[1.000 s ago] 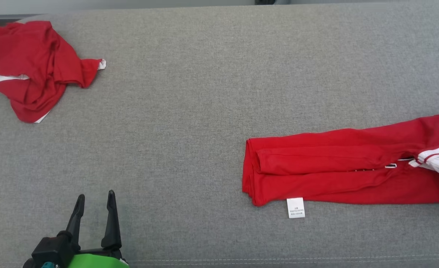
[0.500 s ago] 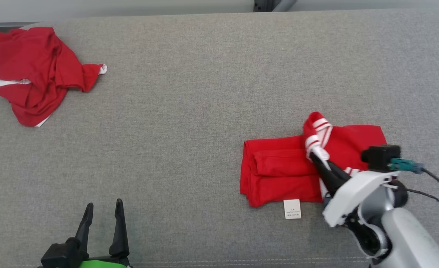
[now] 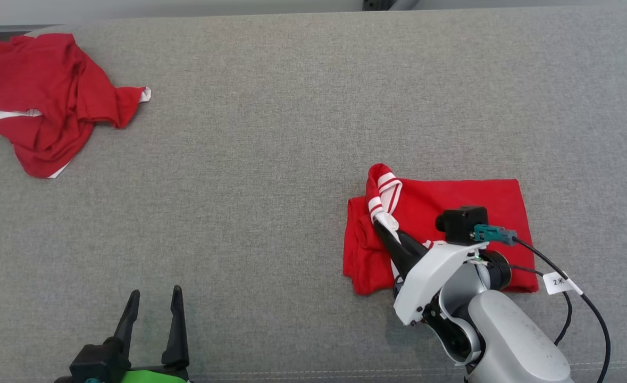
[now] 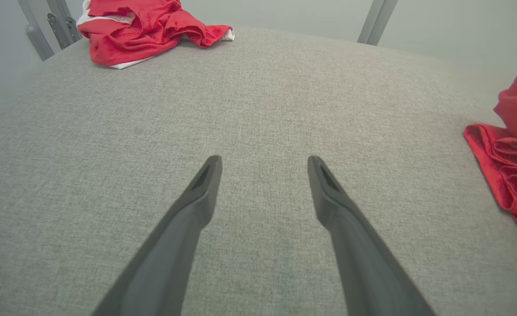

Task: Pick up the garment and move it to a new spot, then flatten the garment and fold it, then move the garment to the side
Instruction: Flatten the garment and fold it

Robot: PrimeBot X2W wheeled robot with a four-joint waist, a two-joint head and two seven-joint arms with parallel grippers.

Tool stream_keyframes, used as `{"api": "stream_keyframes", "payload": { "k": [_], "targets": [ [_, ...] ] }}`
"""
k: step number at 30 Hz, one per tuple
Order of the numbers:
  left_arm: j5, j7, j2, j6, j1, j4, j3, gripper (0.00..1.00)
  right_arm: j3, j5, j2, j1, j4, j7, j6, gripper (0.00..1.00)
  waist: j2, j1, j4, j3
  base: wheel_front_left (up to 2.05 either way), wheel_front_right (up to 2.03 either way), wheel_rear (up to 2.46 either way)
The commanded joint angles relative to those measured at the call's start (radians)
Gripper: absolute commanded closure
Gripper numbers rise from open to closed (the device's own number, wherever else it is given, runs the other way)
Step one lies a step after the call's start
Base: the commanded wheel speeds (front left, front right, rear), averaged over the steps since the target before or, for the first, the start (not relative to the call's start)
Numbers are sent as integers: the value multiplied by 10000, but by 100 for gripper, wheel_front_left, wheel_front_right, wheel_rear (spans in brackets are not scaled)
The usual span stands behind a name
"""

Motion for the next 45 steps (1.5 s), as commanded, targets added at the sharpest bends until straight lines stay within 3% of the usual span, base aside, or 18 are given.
{"api": "stream_keyframes", "payload": {
  "k": [1,2,3,10,17,25,26,27,29,32,33,38,45],
  "targets": [
    [54,-30,9,-51,5,10,22,0,39,-111,33,-136,7,-117,1,96,80,0,-17,-7,0,0,0],
    [74,-29,9,-54,21,14,30,0,69,-112,45,-149,-10,-234,1,58,80,0,-39,-7,0,0,0],
    [93,-30,9,-58,43,16,35,0,84,-83,49,-120,-49,-337,1,0,80,0,-64,-18,0,0,0],
    [153,-30,9,4,279,3,209,0,-121,-304,-385,603,-1270,-800,0,0,80,0,-397,-317,0,0,0],
    [79,-30,9,55,475,-145,329,0,-1832,-1175,-1040,1865,-3182,-1153,0,0,80,0,-833,-573,0,0,0],
    [-16,-29,10,41,268,-188,93,0,-3136,-2542,-1227,2339,-2689,-2251,0,0,80,0,-811,-504,0,0,0],
    [-10,-30,10,36,240,-189,79,0,-3093,-2672,-1177,2278,-2491,-2443,0,1,80,0,-768,-465,0,0,0],
    [-13,-30,10,29,221,-177,90,0,-3042,-2781,-1095,2205,-2259,-2636,0,9,80,0,-725,-433,0,0,0],
    [-17,-30,10,14,168,-161,83,0,-2754,-3174,-1129,2040,-1777,-2955,0,47,80,0,-616,-359,0,0,0],
    [-17,-30,10,0,111,-126,50,0,-2127,-3625,-1088,1920,-950,-3239,-2,95,80,0,-419,-281,0,0,0],
    [-45,-30,10,-3,84,-106,67,0,-1870,-3660,-1058,1909,-669,-3278,-5,100,80,0,-342,-264,0,0,0],
    [-84,-30,8,-20,122,-80,123,0,-575,-3848,-1074,1830,206,-3488,-6,100,80,0,-30,-230,0,0,0],
    [-155,-30,8,14,155,-66,92,0,413,-3394,-748,1403,1114,-3540,-6,100,80,0,171,-192,0,0,0]
  ]
}}
